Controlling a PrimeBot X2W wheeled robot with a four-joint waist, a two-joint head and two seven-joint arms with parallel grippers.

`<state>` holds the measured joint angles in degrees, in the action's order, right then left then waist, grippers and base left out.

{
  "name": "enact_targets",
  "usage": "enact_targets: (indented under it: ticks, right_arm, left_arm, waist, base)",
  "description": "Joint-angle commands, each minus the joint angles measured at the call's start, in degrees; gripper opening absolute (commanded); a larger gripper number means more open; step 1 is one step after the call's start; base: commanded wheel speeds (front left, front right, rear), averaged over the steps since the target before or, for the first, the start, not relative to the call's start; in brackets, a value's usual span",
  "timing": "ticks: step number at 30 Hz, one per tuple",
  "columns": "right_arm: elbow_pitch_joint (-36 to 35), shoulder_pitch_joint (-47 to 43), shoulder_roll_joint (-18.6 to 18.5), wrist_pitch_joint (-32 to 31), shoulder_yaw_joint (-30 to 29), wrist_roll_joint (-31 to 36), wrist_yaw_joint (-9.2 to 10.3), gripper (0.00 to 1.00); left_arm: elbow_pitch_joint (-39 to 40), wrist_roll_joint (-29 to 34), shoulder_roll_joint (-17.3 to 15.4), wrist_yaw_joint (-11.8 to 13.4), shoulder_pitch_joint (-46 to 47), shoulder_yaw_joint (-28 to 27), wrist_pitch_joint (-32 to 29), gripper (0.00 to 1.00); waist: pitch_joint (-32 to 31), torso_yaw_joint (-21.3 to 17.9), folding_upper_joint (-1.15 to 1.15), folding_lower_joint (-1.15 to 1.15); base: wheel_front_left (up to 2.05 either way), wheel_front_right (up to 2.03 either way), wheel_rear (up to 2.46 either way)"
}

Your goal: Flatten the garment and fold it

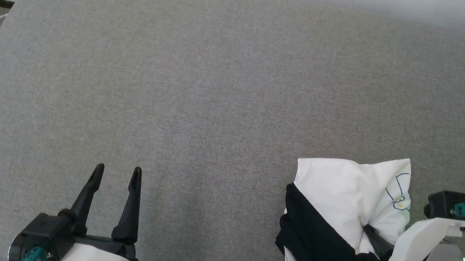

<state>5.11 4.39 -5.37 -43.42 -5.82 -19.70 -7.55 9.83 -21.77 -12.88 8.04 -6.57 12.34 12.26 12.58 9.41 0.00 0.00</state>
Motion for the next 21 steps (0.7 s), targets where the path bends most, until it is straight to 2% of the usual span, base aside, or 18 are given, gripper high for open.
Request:
enact_targets:
  ticks: [1, 4, 5, 6, 7, 8, 21]
  right_arm:
    - [2.9, -0.6, 0.6, -1.5, 0.5, 0.5, 0.06, 1.0]
    - [4.4, 0.3, 1.0, -1.8, 0.9, 1.4, 0.06, 1.0]
    - [4.9, 0.6, 1.1, -1.7, 1.0, 1.8, 0.06, 0.4]
    - [4.9, 0.6, 1.1, -1.7, 1.0, 1.8, 0.06, 0.4]
    - [5.2, 0.8, 1.1, -1.5, 1.3, 2.2, 0.06, 0.17]
    - [5.5, 1.0, 1.2, -1.2, 1.3, 2.3, 0.06, 0.0]
    - [2.8, 2.2, 0.3, 4.5, 2.1, 3.0, 0.06, 0.0]
  left_arm:
    - [-0.2, -0.4, 0.0, -0.5, 0.9, 0.0, 0.5, 1.0]
    - [-0.5, -0.5, 0.0, -0.6, 1.3, 0.2, 0.5, 1.0]
    - [-0.6, -0.6, 0.1, -0.6, 1.5, 0.3, 0.5, 1.0]
    - [-0.6, -0.6, 0.1, -0.6, 1.5, 0.3, 0.5, 1.0]
    - [-0.7, -0.6, 0.1, -0.7, 1.7, 0.3, 0.5, 1.0]
    - [-0.7, -0.7, 0.1, -0.7, 1.8, 0.3, 0.5, 1.0]
    - [-0.8, -1.0, 0.1, 0.1, 0.6, -0.4, 1.3, 1.0]
  waist:
    - [0.4, 0.3, 0.0, 0.0]
    - [0.6, 0.6, 0.0, 0.0]
    - [0.6, 0.7, 0.0, 0.0]
    - [0.6, 0.7, 0.0, 0.0]
    - [0.6, 0.7, 0.0, 0.0]
    - [0.5, 0.8, 0.0, 0.0]
    - [-2.5, -1.5, 0.0, 0.0]
  base:
    - [0.0, 0.0, 0.0]
    - [0.0, 0.0, 0.0]
    - [0.0, 0.0, 0.0]
    - [0.0, 0.0, 0.0]
    - [0.0, 0.0, 0.0]
    - [0.0, 0.0, 0.0]
    - [0.0, 0.0, 0.0]
